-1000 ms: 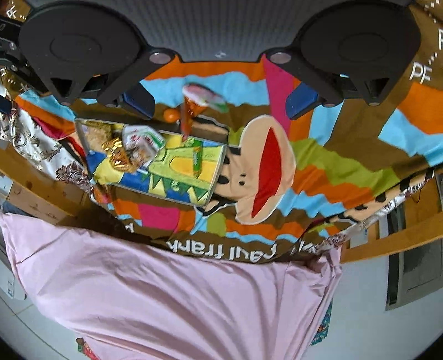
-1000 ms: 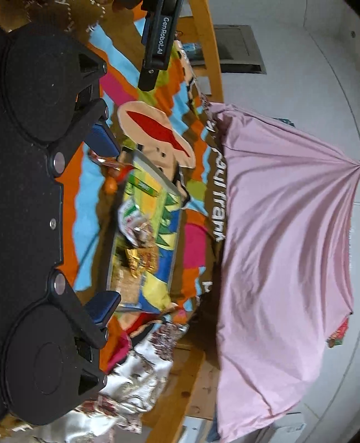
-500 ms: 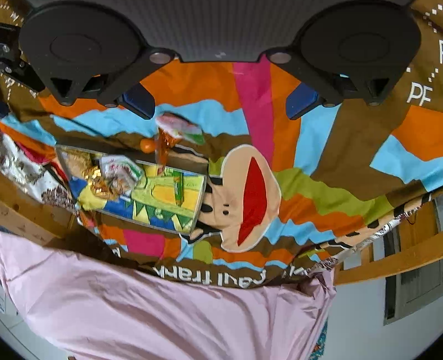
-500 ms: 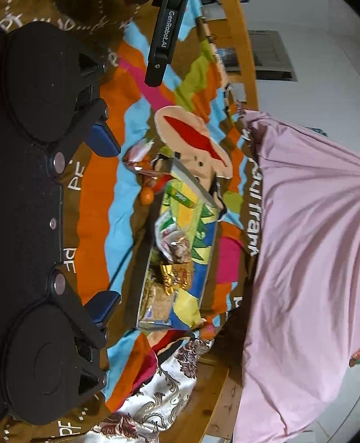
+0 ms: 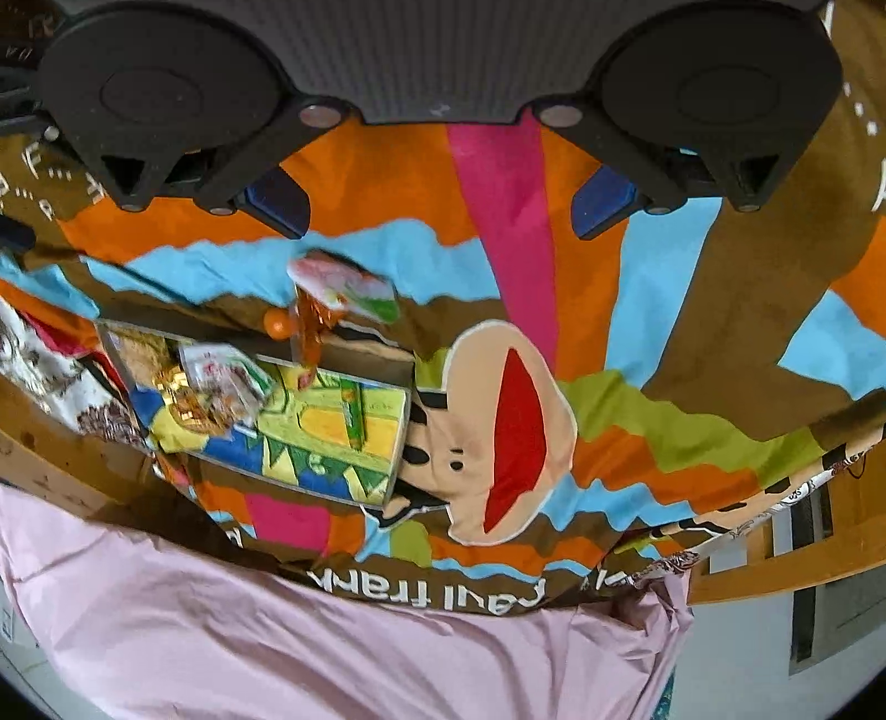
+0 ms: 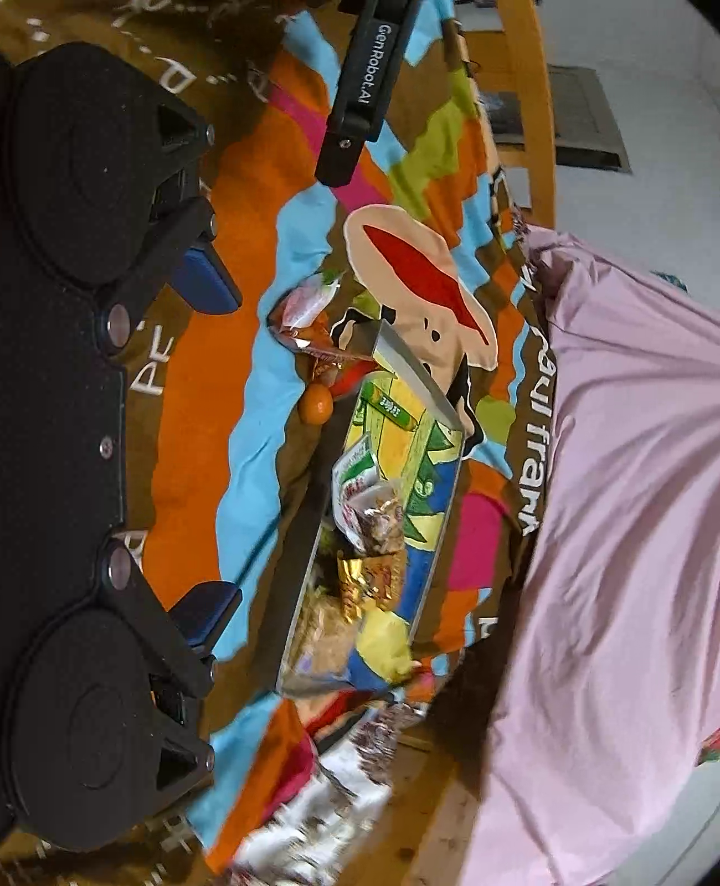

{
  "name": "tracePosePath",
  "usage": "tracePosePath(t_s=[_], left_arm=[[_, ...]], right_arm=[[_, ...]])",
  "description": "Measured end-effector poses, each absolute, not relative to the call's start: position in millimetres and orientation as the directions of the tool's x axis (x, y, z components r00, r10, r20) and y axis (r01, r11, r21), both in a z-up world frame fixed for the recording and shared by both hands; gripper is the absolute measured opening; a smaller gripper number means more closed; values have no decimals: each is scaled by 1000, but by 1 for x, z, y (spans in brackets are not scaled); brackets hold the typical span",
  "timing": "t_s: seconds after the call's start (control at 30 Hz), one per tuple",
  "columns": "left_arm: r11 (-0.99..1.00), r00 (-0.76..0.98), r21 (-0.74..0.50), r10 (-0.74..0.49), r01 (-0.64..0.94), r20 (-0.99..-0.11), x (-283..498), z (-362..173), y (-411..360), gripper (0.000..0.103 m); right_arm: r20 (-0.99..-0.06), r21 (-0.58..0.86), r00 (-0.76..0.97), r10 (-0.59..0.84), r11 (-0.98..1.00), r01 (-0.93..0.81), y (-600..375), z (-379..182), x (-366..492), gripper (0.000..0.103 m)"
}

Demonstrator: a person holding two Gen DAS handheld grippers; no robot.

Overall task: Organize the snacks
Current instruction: 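Lift both tools up and away from the tin box, then lower the left tool onto the orange-wrapped snack while the right tool lowers onto the small orange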

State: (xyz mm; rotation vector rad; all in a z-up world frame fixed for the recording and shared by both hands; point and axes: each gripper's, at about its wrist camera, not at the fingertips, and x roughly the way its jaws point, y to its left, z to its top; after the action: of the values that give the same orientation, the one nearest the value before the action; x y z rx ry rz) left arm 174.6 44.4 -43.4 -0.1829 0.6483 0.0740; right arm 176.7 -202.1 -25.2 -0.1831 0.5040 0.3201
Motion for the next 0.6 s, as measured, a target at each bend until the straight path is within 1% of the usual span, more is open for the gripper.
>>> tracePosePath(t_s=[0.07,0.2,0.3,0.4,0.6], left_arm=[[983,802,-145,5,-113,-598,181,-44,44,102],[992,817,-125,-46,-32,-575,194,-44,37,102],[992,824,-116,-103,45,-557,206,-44,30,102],[985,815,-149,-160,92,-558,223,-43,24,102],[955,753,-206,-295,214,-588,256,-48,24,102]], right_arm=[[-516,-73,820,248,941,-330,-203,-31,185,102],[-542,-50,806,240,948,-316,-205,-39,200,102],[-536,-44,806,252,945,-325,-205,-38,212,102],[-535,-41,798,275,936,-350,-206,-40,223,102],[-555,-39,764,328,908,-418,-208,-48,256,102]])
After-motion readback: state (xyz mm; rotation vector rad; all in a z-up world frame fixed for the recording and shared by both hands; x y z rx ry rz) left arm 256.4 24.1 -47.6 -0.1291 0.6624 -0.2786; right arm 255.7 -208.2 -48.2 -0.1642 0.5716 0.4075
